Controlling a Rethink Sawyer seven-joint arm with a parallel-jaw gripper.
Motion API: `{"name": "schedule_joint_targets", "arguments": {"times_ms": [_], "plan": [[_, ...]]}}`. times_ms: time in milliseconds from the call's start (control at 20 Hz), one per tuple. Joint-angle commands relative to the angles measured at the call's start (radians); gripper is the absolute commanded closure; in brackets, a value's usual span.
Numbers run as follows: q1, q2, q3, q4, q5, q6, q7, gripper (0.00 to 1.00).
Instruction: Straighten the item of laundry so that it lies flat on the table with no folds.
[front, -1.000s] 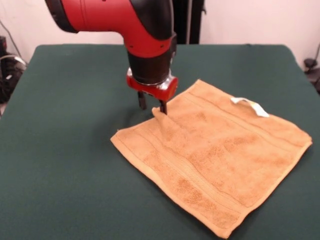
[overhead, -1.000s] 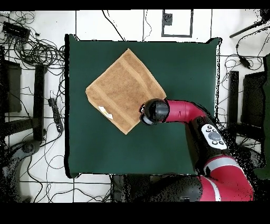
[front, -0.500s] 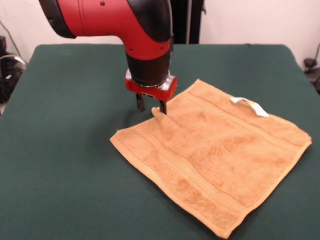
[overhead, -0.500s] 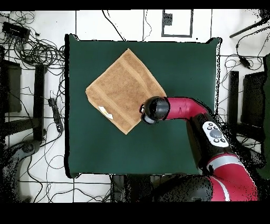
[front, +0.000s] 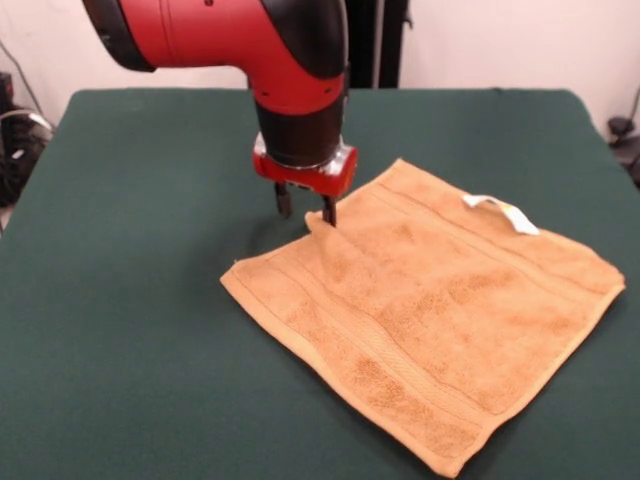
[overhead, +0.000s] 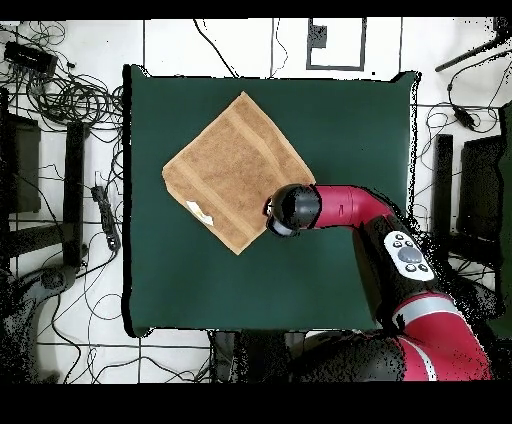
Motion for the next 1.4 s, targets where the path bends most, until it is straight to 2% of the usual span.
{"name": "schedule_joint_targets", "arguments": {"times_ms": [50, 200, 550, 750, 950, 1400], "plan": [[0.01, -0.064, 0.104, 0.15, 0.074, 0.11, -0.088, 0.0], [0.023, -0.119, 0.101, 0.185, 0.112, 0.147, -0.064, 0.0], [0.031, -0.166, 0.098, 0.201, 0.163, 0.192, -0.066, 0.0], [0.07, -0.128, 0.043, 0.079, 0.064, 0.094, -0.069, 0.0], [0.075, -0.077, 0.031, -0.03, -0.016, 0.059, -0.119, 0.0], [0.041, -0.016, 0.03, -0.096, -0.113, -0.056, -0.099, 0.0]]}}
